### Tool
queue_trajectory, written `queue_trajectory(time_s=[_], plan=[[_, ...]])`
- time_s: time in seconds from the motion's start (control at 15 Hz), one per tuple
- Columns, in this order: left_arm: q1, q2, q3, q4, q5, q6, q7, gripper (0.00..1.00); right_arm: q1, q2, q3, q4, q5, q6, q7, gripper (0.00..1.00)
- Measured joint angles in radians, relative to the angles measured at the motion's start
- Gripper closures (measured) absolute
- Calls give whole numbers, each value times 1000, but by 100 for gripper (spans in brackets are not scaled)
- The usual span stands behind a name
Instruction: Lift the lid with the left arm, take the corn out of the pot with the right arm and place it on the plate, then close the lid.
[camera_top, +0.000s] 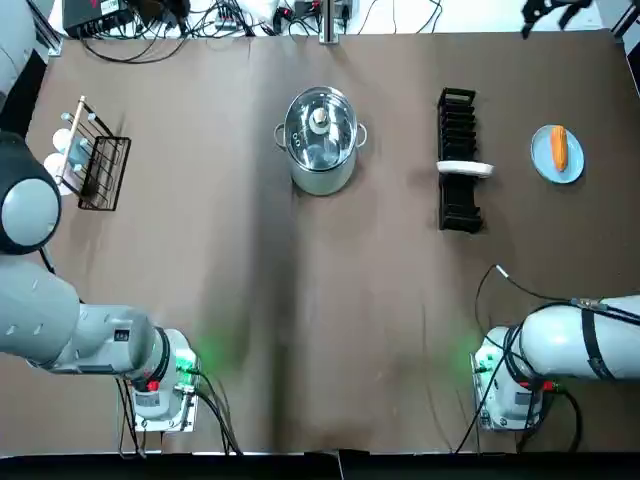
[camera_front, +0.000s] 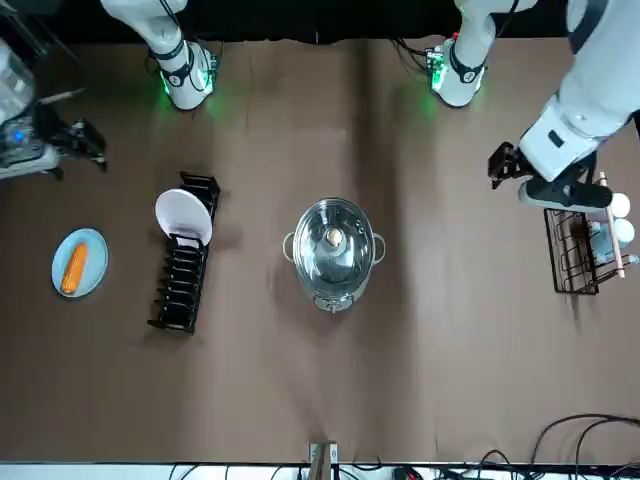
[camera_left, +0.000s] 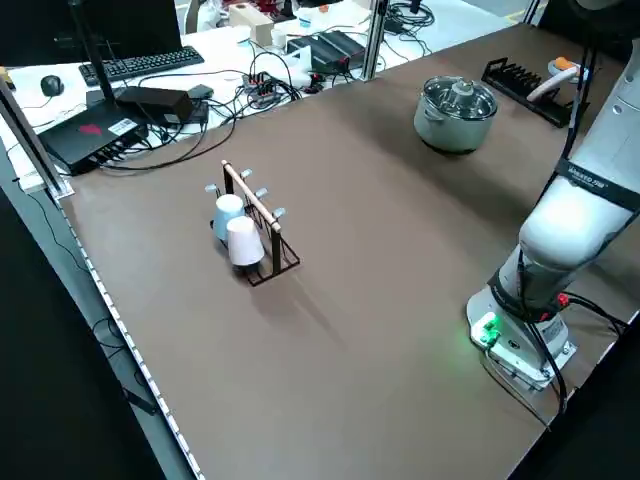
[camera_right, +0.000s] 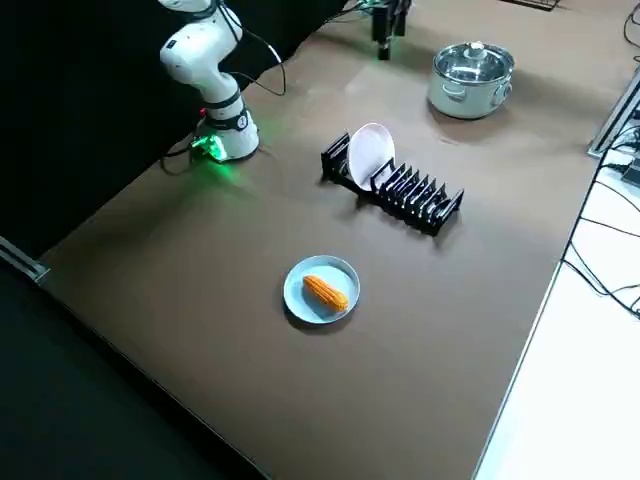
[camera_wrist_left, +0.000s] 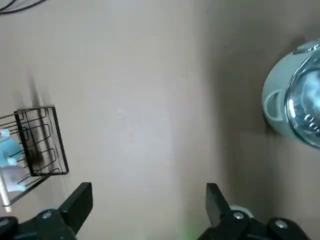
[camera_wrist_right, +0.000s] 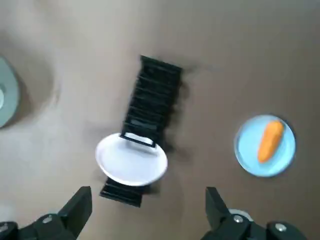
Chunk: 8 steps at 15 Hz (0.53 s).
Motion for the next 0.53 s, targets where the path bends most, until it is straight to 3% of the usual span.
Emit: queue_trajectory(time_s=[0.27,0.53], plan=[[57,0,-1,-4,-33,2,67,0,155,86,10,25,16,47,125,0],[61,-2,-2,-3,-69,15,54,0,282,237,10,83,39,117,350,0]])
